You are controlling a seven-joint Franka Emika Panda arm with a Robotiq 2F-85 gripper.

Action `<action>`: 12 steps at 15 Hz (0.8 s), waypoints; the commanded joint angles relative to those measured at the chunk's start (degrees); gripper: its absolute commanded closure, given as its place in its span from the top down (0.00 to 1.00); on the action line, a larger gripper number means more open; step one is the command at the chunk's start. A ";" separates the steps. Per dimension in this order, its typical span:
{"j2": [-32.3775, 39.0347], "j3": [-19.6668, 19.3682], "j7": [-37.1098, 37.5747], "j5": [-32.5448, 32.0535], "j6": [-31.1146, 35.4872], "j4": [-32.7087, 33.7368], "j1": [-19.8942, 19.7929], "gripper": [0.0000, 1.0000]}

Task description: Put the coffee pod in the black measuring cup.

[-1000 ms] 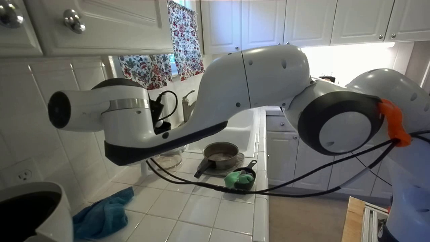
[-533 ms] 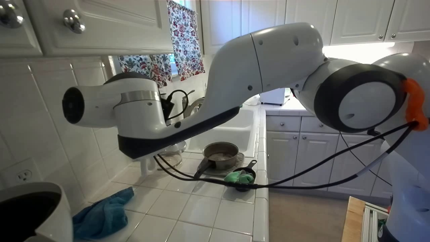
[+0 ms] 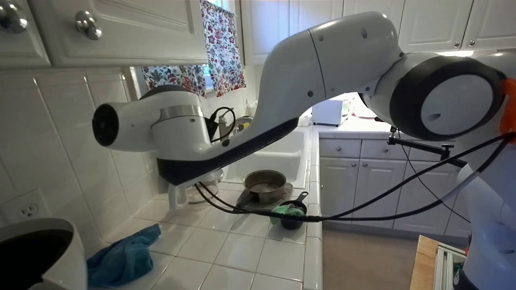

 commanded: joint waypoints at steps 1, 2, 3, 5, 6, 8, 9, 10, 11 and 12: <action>0.02 -0.07 0.27 -0.34 0.77 0.06 -0.14 0.26; 0.12 -0.10 0.59 -0.39 0.97 0.11 -0.18 0.26; 0.25 -0.11 0.83 -0.29 1.15 0.28 -0.27 0.26; 0.29 -0.23 1.12 -0.44 1.56 0.47 -0.32 0.26; 0.29 -0.38 1.39 -0.62 1.83 0.60 -0.25 0.26; 0.39 -0.67 2.29 -0.67 2.16 0.90 -0.22 0.26; 0.33 -0.74 2.68 -0.70 2.56 0.87 -0.25 0.26; 0.27 -0.78 3.09 -0.74 2.84 0.80 -0.22 0.26; 0.22 -0.83 3.28 -0.83 2.78 0.74 0.01 0.26; -0.25 -0.75 3.82 -1.05 2.30 0.10 0.63 0.26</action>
